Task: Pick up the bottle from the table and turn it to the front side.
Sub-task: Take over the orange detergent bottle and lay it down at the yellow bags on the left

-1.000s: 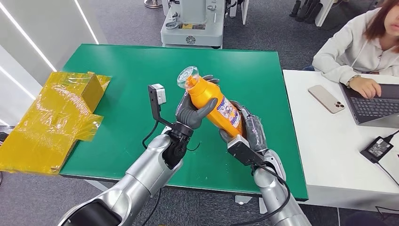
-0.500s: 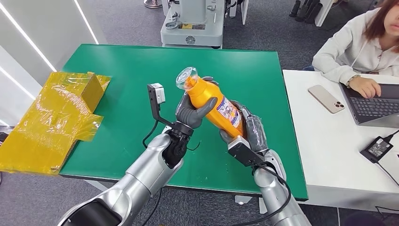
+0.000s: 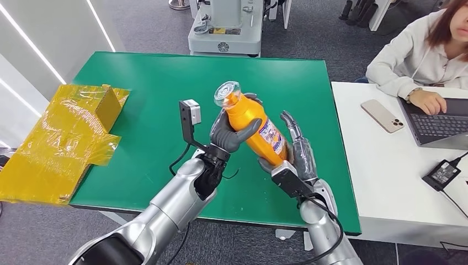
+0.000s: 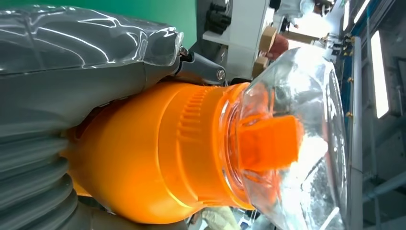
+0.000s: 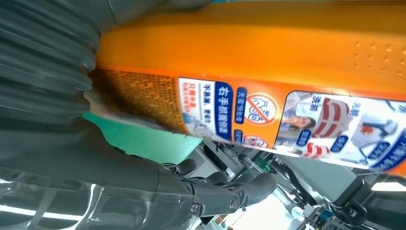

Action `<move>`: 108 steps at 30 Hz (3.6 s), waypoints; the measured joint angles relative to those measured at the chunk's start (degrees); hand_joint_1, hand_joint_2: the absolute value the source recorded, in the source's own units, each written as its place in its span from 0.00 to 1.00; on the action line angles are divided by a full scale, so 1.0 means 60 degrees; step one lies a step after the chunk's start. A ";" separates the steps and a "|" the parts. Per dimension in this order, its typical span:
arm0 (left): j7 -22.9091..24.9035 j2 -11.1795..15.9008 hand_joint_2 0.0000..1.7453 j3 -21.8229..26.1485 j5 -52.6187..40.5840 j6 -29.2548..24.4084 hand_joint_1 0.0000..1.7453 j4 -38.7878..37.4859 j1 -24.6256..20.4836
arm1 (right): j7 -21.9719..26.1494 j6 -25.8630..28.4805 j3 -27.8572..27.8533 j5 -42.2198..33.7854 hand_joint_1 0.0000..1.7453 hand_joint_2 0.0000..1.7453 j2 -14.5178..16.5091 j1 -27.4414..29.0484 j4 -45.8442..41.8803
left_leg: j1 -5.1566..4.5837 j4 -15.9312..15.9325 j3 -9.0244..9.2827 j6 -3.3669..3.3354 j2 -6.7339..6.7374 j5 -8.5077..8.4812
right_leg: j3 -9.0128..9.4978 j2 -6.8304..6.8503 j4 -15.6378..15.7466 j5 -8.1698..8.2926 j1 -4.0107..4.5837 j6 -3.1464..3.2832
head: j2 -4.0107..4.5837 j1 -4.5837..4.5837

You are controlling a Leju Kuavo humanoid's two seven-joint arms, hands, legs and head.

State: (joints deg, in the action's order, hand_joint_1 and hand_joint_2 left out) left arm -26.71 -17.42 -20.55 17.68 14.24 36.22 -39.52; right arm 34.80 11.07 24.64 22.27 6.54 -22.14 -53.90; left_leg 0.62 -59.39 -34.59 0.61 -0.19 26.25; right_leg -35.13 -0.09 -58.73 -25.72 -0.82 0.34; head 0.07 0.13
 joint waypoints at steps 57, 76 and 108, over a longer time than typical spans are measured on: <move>0.7465 0.5329 1.00 -0.2127 -1.7758 -0.7239 1.00 -0.2726 -0.0085 | 0.0466 -0.0483 0.1282 -0.1061 0.00 1.00 -0.0809 0.1837 -0.5057 | 0.0008 0.0022 0.0005 0.0030 0.0041 -0.0011 | -0.0025 -0.0043 -0.0020 -0.0002 0.0009 0.0011 | 0.0000 0.0001; 0.6898 0.5542 1.00 -0.2127 -1.7767 -0.6419 0.52 -0.3289 -0.0119 | 0.0205 -0.0944 0.1378 -0.0627 0.00 1.00 -0.0812 0.2089 -0.5525 | 0.0009 0.0022 0.0002 0.0030 0.0039 -0.0012 | -0.0026 -0.0041 -0.0020 -0.0002 0.0010 0.0012 | 0.0000 0.0001; 0.6859 0.5500 1.00 -0.1816 -1.7286 -0.7095 0.00 -0.3400 0.0041 | 0.0240 -0.1164 0.1546 -0.0418 0.00 1.00 -0.0974 0.2308 -0.5447 | 0.0008 0.0022 0.0003 0.0031 0.0037 -0.0013 | -0.0025 -0.0038 -0.0020 -0.0002 0.0009 0.0012 | 0.0000 0.0001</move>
State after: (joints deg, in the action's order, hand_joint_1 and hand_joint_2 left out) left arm 14.44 15.57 -31.44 -86.04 -28.33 15.82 -39.27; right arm 36.24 4.09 33.92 19.76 0.69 -8.29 -86.58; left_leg 0.66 -59.26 -34.57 0.79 0.03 26.17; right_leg -35.28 -0.32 -58.85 -25.73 -0.77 0.41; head 0.07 0.13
